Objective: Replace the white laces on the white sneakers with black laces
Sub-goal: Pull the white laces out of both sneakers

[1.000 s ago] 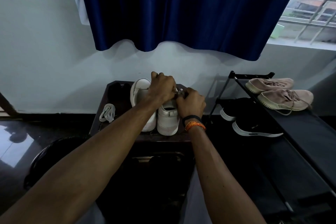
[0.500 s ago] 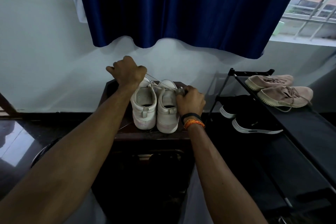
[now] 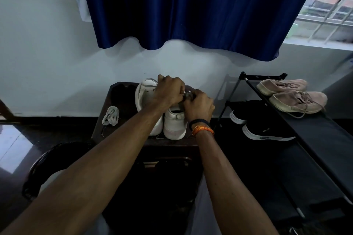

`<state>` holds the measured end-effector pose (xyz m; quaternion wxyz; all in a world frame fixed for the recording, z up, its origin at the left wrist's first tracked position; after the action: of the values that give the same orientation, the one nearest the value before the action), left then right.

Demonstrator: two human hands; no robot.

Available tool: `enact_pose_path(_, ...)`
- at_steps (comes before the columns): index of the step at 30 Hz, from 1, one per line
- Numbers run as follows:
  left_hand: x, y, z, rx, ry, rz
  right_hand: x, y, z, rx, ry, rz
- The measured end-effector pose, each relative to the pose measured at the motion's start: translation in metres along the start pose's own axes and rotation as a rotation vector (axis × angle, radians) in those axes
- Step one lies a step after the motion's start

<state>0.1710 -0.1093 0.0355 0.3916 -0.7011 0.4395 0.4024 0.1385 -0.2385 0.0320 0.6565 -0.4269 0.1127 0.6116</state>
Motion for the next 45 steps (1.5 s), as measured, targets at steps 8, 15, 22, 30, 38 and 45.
enact_pose_path(8,-0.014,-0.003,0.013,-0.135,-0.071,-0.165,-0.001,-0.001,-0.001,-0.017,0.002,-0.01)
enact_pose_path(15,-0.089,-0.012,0.096,-0.487,0.228,-0.355,-0.001,-0.003,-0.005,-0.021,0.008,-0.015)
enact_pose_path(22,-0.057,-0.011,0.098,-0.459,0.204,-0.059,0.005,-0.006,-0.002,-0.063,0.028,0.024)
enact_pose_path(30,-0.045,0.01,0.066,-0.306,0.308,-0.041,0.042,-0.03,0.014,-0.268,0.171,0.274)
enact_pose_path(38,-0.028,0.026,0.063,-0.247,0.259,0.0,0.06,-0.04,0.028,-0.366,0.258,0.423)
enact_pose_path(45,-0.023,0.023,0.061,-0.217,0.265,-0.038,0.062,-0.044,0.032,-0.392,0.341,0.388)
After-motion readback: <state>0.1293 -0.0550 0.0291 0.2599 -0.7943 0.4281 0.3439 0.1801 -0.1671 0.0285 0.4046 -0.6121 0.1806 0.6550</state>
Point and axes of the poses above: each hand's wrist, its own y-axis away from the middle knuckle, its own x-axis out of the palm, z = x × y, the point moved 10 cm from there along -y, towards the middle knuckle, and after that the axes turned 14 degrees about -x, right-handed, at the moved point
